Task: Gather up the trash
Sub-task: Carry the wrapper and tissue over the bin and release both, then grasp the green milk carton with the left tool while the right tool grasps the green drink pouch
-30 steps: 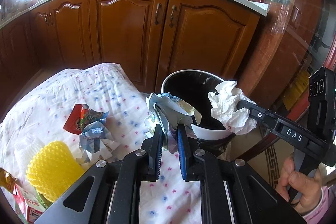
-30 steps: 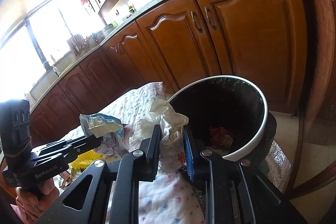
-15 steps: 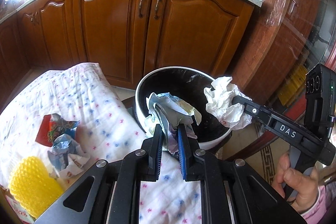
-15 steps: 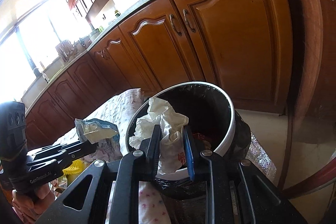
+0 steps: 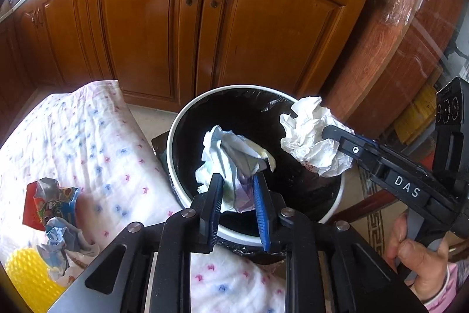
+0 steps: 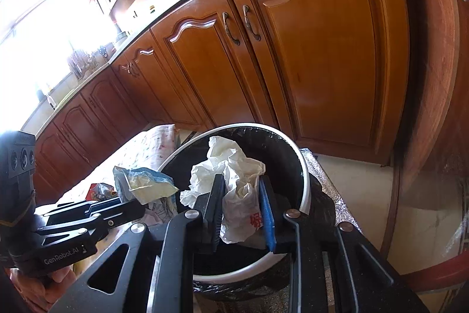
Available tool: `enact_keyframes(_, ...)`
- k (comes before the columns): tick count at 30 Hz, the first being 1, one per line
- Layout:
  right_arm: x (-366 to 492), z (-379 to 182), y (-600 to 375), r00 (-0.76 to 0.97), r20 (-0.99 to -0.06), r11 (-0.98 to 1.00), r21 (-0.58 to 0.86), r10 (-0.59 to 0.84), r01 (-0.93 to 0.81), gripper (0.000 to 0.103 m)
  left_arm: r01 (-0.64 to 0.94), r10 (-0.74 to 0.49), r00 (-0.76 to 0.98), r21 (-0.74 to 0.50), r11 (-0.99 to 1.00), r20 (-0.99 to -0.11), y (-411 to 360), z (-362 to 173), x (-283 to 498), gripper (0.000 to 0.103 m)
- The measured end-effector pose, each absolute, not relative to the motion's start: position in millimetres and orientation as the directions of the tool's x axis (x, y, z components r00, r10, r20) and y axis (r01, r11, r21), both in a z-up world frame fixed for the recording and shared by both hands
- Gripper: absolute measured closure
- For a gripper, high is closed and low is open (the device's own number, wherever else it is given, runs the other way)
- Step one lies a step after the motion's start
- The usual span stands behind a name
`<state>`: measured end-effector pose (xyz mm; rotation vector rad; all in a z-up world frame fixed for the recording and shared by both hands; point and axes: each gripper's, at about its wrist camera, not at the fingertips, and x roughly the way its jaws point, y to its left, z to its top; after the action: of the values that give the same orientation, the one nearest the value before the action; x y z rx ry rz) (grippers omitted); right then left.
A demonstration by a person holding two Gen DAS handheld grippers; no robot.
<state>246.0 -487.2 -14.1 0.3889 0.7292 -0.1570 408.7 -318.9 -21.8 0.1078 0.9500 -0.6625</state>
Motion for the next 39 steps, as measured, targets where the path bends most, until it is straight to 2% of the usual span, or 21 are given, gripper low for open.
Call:
enact_keyframes(1, 246, -15, -489, 0.737, -0.675, 0.915, 0.296, -0.002, 0.274, 0.071, 0.567, -0.475, 0.399, -0.197, 0.8, -0.784, -320, -24, 409, 0.077)
enact_keyframes(2, 247, -16, -490, 0.734, -0.679, 0.913, 0.299, -0.001, 0.278, 0.068, 0.564, -0.475, 0.396, -0.199, 0.801, -0.786, -321, -25, 409, 0.067)
enact_keyframes(4, 249, -18, -493, 0.734, -0.679, 0.91, 0.307, 0.005, 0.277, 0.058, 0.559, -0.471, 0.406, -0.195, 0.806, -0.783, -321, -26, 406, 0.055)
enact_keyframes(9, 242, -19, -494, 0.744, -0.668, 0.9, 0.334, 0.017, 0.279, 0.047, 0.549, -0.477, 0.427, -0.199, 0.812, -0.768, -308, -25, 391, 0.052)
enact_keyframes(11, 238, -19, -494, 0.752, -0.658, 0.893, 0.352, 0.024, 0.28, 0.039, 0.535, -0.473, 0.444, -0.198, 0.821, -0.761, -299, -23, 382, 0.047)
enact_keyframes(13, 231, -17, -491, 0.764, -0.644, 0.887, 0.374, 0.037, 0.272, 0.026, 0.521, -0.472, 0.464, -0.2, 0.83, -0.75, -287, -22, 370, 0.046)
enact_keyframes(15, 225, -16, -483, 0.774, -0.632, 0.884, 0.386, 0.045, 0.264, 0.022, 0.505, -0.473, 0.473, -0.211, 0.837, -0.743, -276, -22, 359, 0.046)
enact_keyframes(28, 191, -14, -419, 0.806, -0.576, 0.866, 0.464, 0.138, 0.184, 0.018, 0.361, -0.416, 0.537, -0.246, 0.899, -0.734, -176, -17, 288, 0.046)
enact_keyframes(39, 188, -35, -351, 0.754, -0.605, 0.867, 0.489, 0.256, 0.098, 0.018, 0.224, -0.348, 0.585, -0.266, 0.938, -0.733, -86, -8, 235, 0.046)
